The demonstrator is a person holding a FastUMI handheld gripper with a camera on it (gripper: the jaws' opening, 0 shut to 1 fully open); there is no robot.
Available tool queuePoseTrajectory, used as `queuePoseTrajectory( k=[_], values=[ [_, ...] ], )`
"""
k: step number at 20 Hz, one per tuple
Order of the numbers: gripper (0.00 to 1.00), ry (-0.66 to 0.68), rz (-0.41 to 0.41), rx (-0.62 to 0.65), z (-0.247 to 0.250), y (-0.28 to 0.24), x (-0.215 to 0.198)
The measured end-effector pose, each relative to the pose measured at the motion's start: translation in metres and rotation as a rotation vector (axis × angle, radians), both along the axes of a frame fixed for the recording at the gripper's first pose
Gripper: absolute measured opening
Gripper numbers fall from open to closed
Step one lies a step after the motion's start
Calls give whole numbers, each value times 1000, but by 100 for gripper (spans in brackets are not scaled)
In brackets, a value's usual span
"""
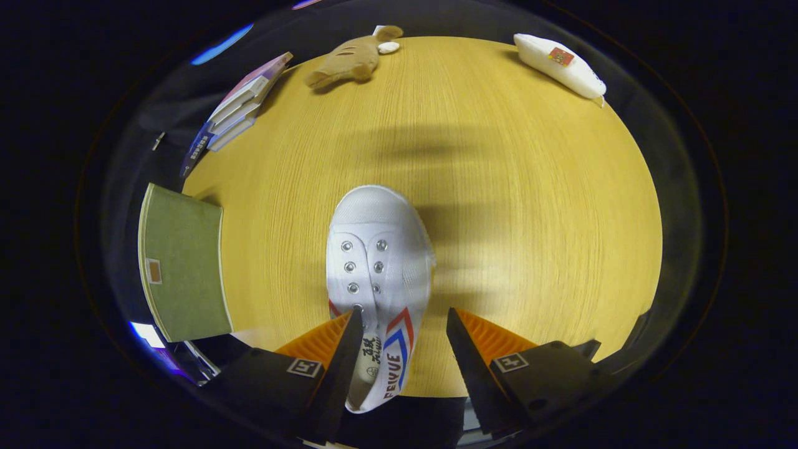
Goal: Open the storage box then place both shoes into the box .Put the left shoe in first, then the right shoe, with the right side of both shoes facing outward in a uniform manner.
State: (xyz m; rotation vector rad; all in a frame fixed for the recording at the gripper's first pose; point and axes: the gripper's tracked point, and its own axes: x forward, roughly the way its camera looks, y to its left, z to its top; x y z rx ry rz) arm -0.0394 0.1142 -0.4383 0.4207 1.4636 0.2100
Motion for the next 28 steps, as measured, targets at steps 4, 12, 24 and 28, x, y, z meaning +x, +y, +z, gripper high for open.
queuePoseTrajectory(
  k=[4,12,24,28],
  values=[
    [73,19,35,4,-15,0,-1],
    [13,32,-90,139,23,-5,4],
    [13,-135,-116,396,223,112,43],
    [13,-149,-77,437,260,172,49]
  ],
)
